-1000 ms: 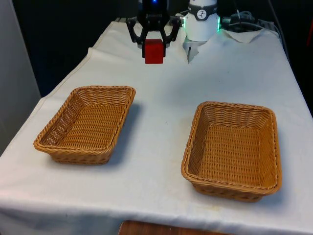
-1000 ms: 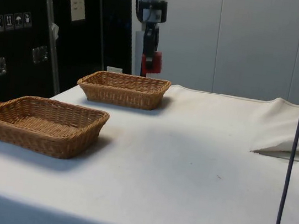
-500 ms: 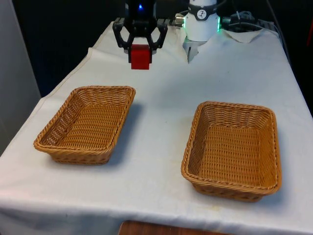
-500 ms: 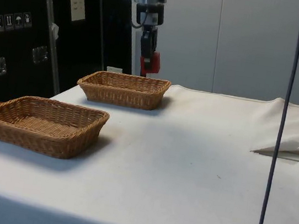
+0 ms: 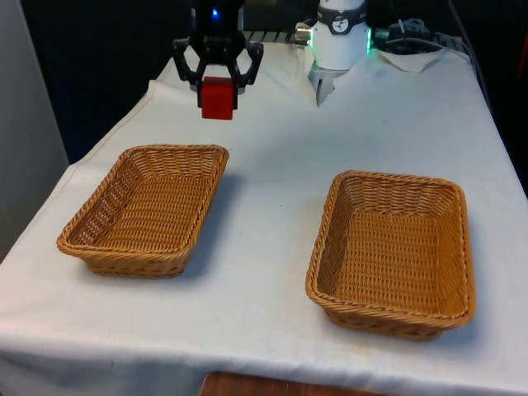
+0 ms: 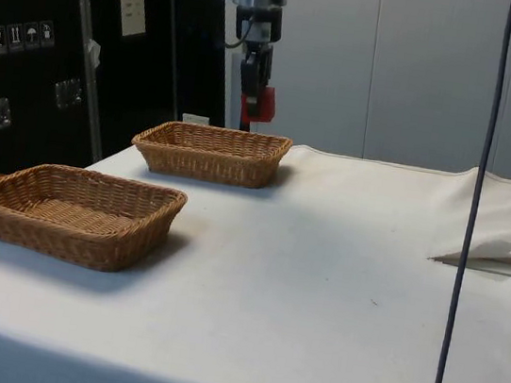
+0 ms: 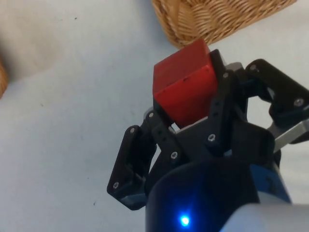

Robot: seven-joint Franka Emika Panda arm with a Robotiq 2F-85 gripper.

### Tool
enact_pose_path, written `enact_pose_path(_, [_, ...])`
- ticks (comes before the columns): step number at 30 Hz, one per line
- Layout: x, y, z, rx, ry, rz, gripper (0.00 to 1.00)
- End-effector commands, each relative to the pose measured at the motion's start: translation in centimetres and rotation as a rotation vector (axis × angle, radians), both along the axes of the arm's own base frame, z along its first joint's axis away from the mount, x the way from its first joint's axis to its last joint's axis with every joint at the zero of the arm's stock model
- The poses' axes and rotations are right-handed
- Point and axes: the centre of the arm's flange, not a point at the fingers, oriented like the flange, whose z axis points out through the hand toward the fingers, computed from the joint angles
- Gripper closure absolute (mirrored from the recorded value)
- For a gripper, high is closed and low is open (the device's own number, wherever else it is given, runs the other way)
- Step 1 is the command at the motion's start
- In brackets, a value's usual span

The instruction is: Pick up the red cube and place it into the right basket.

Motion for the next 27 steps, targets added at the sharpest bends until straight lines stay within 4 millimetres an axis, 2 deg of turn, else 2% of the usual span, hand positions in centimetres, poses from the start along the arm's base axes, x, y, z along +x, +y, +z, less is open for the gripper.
enact_pose_path(1, [0.1,-0.1,-0.1,0.001,-0.004,-0.005,0.99])
enact_pose_path(14, [1.2,-2.4,-2.2,0.03,-0.045,-0.057,0.99])
enact_pose_path(27, [1.8,-3.0,-2.8,0.026,-0.05,-0.077,0.99])
